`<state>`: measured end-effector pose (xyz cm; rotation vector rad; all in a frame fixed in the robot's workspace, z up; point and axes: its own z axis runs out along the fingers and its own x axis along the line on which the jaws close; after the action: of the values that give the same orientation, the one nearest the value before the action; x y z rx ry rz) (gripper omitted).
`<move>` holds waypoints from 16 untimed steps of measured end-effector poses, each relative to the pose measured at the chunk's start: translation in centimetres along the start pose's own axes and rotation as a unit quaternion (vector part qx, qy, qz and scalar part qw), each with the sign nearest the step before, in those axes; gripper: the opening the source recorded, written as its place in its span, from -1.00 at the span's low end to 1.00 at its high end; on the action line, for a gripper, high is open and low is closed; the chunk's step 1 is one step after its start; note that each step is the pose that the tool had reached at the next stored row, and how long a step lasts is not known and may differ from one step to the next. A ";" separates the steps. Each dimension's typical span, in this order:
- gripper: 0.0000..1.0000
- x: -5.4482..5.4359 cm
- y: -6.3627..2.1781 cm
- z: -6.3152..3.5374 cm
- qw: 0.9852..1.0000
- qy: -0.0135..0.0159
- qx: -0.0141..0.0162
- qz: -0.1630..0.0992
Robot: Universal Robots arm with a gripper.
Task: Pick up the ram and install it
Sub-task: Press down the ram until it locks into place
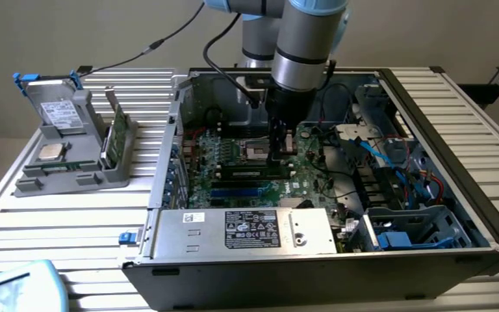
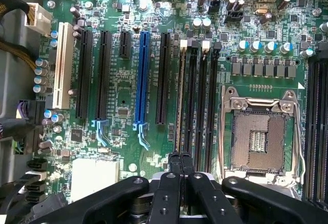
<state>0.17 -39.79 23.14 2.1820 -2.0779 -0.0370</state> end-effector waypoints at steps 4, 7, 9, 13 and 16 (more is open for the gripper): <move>-0.79 0.0 -0.01 0.13 1.000 0.000 0.000 0.000; -0.79 0.0 -0.02 0.22 1.000 0.000 0.000 0.000; -0.79 0.0 -0.03 0.28 1.000 0.000 0.000 0.000; -0.79 0.0 -0.04 0.39 1.000 0.000 0.000 0.000; -0.79 0.0 -0.05 0.49 1.000 0.000 0.000 0.000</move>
<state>0.17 -39.80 22.64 2.1822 -2.0781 -0.0373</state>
